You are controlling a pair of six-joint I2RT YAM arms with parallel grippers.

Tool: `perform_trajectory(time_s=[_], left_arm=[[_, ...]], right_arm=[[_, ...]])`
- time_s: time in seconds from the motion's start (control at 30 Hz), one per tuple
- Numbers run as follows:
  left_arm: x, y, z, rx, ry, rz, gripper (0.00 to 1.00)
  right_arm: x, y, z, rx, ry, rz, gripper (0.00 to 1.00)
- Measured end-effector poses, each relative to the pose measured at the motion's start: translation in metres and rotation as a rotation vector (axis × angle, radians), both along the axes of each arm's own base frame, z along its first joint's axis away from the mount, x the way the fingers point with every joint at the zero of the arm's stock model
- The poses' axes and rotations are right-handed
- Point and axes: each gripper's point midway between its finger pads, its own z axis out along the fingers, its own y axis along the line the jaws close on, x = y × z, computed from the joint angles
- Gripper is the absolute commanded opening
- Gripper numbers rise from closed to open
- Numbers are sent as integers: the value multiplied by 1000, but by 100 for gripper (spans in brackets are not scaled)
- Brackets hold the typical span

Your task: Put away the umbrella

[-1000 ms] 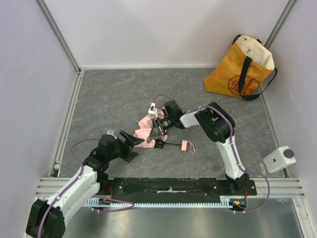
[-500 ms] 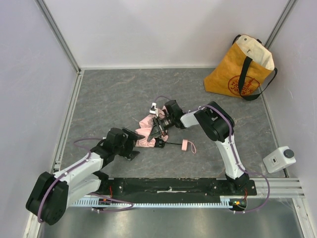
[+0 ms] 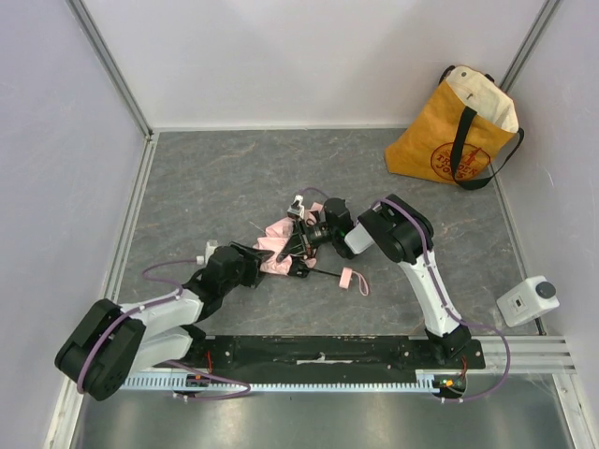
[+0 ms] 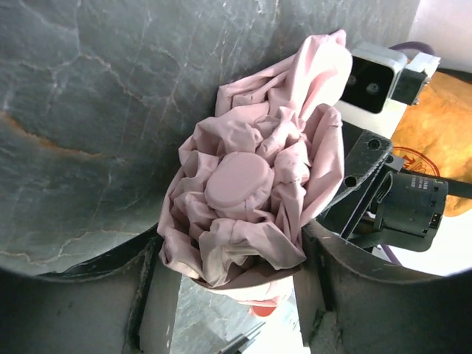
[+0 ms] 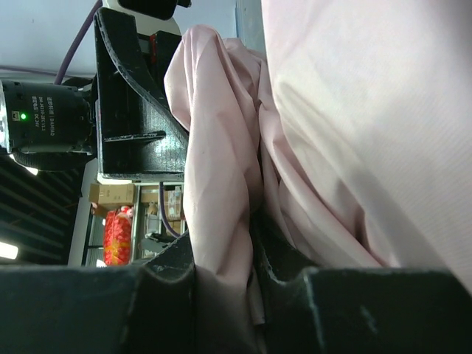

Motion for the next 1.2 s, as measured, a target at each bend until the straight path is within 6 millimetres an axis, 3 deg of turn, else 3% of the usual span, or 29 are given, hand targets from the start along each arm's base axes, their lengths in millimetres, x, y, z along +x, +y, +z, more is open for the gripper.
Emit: perform_trajectory(time_s=[0.1,0.17,0.27,0.4,0.47,0.67,0.83,1.0,1.2], left_arm=[[5,3,3,21,-50,3,42],[8,2,5,33,-82,-6,26],[13,0,5,29,-111,-11,14],[15,-2,0,41,-117,-22,2],[18,2,-1,52,-120,-7,2],[14,-2,2,55,-99,-33,2],[1,-1,-13,88,-3,-66,2],[-6,0,-21,106,53,-79,1],[-10,0,-21,116,83,-86,2]], right_arm=[[1,0,-1,0,-2,-14,0],[1,1,-2,-4,-6,-17,0],[4,-1,-6,-26,-16,-22,1],[13,-1,-13,-98,-76,19,25],[19,2,-14,-141,-128,53,44],[19,-5,-2,-330,-301,48,71],[27,-24,11,-503,-486,-3,79],[25,-50,40,-658,-734,-53,84],[0,-37,92,-638,-1047,-61,86]])
